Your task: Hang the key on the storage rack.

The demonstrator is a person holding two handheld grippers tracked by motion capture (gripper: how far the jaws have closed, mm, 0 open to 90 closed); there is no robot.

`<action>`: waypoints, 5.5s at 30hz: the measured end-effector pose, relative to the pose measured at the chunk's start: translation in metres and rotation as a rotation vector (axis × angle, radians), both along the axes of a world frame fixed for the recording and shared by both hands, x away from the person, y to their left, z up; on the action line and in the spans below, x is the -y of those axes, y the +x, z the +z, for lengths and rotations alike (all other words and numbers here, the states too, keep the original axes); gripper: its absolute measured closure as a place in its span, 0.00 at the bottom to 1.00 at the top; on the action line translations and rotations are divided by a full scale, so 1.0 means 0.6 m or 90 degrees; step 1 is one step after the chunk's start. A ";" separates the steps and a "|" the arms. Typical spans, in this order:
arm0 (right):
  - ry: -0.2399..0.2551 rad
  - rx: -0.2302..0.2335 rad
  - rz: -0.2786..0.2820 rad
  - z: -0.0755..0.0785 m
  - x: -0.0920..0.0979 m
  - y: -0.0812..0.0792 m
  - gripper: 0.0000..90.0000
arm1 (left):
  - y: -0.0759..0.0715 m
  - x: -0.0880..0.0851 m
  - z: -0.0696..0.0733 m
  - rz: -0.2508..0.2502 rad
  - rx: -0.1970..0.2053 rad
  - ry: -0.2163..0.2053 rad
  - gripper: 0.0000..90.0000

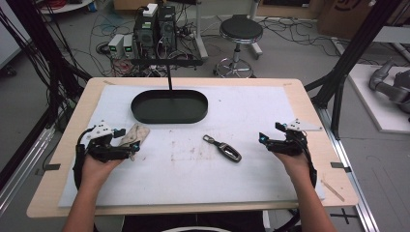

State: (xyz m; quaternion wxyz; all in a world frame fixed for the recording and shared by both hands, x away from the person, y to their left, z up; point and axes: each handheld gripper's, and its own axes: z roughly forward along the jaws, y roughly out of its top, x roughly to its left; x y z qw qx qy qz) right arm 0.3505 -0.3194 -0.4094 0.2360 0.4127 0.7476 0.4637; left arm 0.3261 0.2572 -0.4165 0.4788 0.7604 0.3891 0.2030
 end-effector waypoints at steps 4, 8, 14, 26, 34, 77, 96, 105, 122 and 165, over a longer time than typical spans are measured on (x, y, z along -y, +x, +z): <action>0.000 -0.001 -0.002 -0.001 0.003 0.001 0.19 | 0.001 -0.002 -0.003 0.008 -0.004 0.001 0.23; -0.004 -0.002 -0.006 -0.001 0.002 0.000 0.19 | 0.004 -0.005 -0.007 0.023 -0.012 0.007 0.23; -0.032 0.006 -0.003 0.001 -0.007 -0.009 0.19 | 0.010 -0.007 -0.016 0.041 -0.026 0.020 0.21; -0.039 -0.007 -0.005 -0.005 -0.005 -0.009 0.19 | 0.033 0.004 -0.046 0.078 -0.083 0.085 0.20; -0.058 -0.013 0.000 -0.007 -0.009 -0.013 0.19 | 0.042 0.013 -0.059 0.083 -0.108 0.124 0.19; -0.058 -0.019 0.008 -0.012 -0.017 -0.012 0.19 | 0.165 0.089 0.043 -0.028 -0.042 0.128 0.40; -0.058 -0.026 0.007 -0.016 -0.016 -0.010 0.19 | 0.285 0.124 0.030 -0.034 -0.087 0.161 0.40; -0.057 -0.027 0.006 -0.017 -0.015 -0.009 0.19 | 0.307 0.139 -0.007 -0.033 -0.112 0.188 0.40; -0.057 -0.027 0.005 -0.017 -0.016 -0.009 0.19 | 0.301 0.138 0.001 -0.015 -0.125 0.170 0.27; -0.057 -0.027 -0.005 -0.016 -0.001 -0.009 0.19 | 0.029 0.066 0.002 -0.017 0.001 0.036 0.23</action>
